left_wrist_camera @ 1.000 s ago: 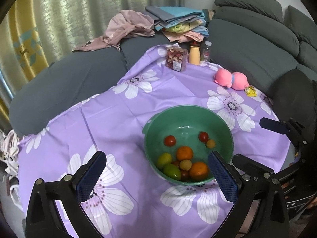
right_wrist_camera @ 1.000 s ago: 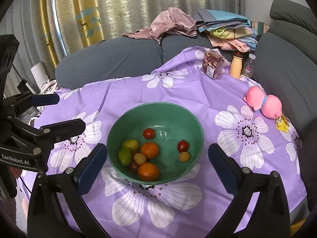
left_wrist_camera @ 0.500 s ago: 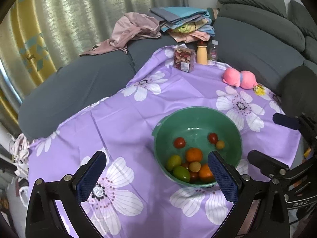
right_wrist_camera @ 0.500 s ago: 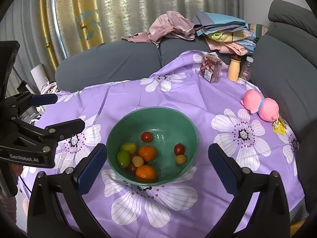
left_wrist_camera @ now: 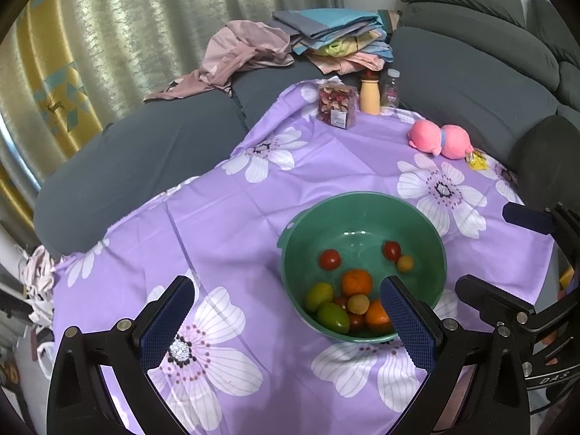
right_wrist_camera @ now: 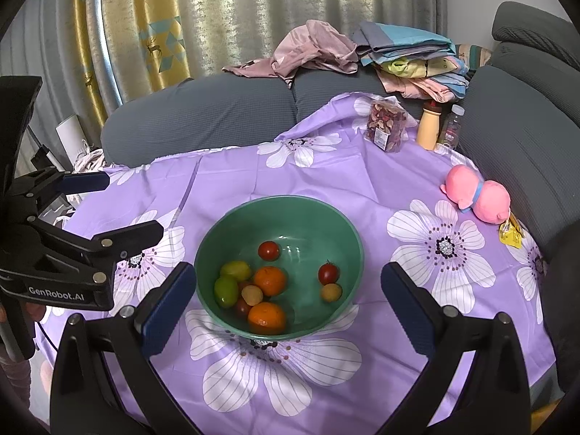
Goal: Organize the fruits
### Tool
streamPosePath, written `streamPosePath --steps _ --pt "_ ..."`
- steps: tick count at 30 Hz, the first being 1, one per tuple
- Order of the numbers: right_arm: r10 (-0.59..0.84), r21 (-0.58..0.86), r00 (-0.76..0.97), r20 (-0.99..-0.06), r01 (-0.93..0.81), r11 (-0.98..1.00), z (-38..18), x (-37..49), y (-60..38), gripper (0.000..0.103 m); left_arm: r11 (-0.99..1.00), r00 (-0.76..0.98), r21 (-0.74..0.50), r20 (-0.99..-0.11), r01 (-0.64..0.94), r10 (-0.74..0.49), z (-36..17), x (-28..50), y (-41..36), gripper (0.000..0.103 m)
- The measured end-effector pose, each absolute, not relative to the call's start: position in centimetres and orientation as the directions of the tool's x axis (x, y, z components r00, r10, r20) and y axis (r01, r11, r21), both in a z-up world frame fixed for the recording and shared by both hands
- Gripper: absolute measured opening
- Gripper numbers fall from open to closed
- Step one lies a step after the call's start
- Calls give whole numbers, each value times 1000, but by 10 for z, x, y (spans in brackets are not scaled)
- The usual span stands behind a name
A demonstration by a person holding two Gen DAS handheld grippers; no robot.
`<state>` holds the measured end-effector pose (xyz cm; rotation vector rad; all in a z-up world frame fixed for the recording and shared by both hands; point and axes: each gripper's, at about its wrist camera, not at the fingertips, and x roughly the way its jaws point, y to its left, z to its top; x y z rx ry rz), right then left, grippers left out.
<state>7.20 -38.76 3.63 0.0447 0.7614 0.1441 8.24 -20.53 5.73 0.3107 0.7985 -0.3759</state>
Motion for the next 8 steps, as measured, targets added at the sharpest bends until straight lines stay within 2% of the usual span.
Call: streamPosePath --steps 8 --pt "146 92 713 -685 -114 989 36 72 -388 103 886 633 131 -746 446 -208 53 87 -210 102"
